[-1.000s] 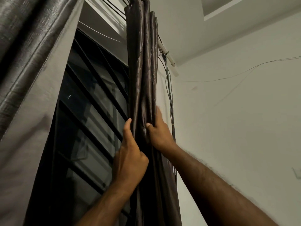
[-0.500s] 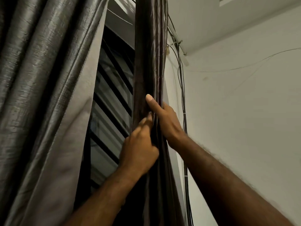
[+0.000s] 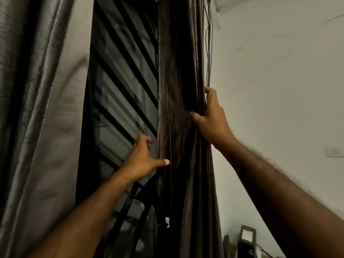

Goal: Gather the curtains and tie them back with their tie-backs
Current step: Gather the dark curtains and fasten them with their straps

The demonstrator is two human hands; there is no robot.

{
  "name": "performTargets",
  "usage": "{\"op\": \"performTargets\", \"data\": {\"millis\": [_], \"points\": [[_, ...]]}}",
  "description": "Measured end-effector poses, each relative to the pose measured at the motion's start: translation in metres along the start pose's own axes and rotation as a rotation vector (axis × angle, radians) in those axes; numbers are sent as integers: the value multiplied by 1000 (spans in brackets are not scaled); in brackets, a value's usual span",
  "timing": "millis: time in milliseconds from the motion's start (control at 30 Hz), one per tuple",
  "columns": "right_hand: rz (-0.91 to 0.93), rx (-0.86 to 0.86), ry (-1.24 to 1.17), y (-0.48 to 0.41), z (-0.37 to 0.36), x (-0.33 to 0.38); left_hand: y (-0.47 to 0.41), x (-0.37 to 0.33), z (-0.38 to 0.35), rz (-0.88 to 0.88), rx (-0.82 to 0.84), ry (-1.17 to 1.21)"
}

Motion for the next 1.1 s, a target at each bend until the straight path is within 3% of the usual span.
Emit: {"op": "performTargets", "data": {"millis": [133, 400, 533, 700, 800, 933, 1100], "points": [[141, 60, 80, 22, -1, -12, 11, 15, -19, 67, 198, -89], [165, 60, 182, 58, -8, -50, 29, -2, -2, 88, 110, -436], [176, 25, 130, 68, -8, -52, 37, -2, -10, 105, 327, -440], [166, 56, 140, 78, -7, -59, 35, 10, -22, 131, 348, -165], [131, 69, 137, 82, -4, -65, 37, 2, -18, 219, 360, 153], [54, 238, 81, 95, -5, -71, 29, -15, -13, 337, 368, 529], [26, 375, 9, 108, -13, -76, 29, -33, -26, 304, 315, 656]]}}
Point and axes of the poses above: each hand's wrist, its own y-axis away from the middle knuckle, its own z-axis out of the back of the hand, x = y × z, the point moved 2 cm from there along -y, towards the middle knuckle, and after that the axes turned 15 degrees about -y, right-handed, at the moved point
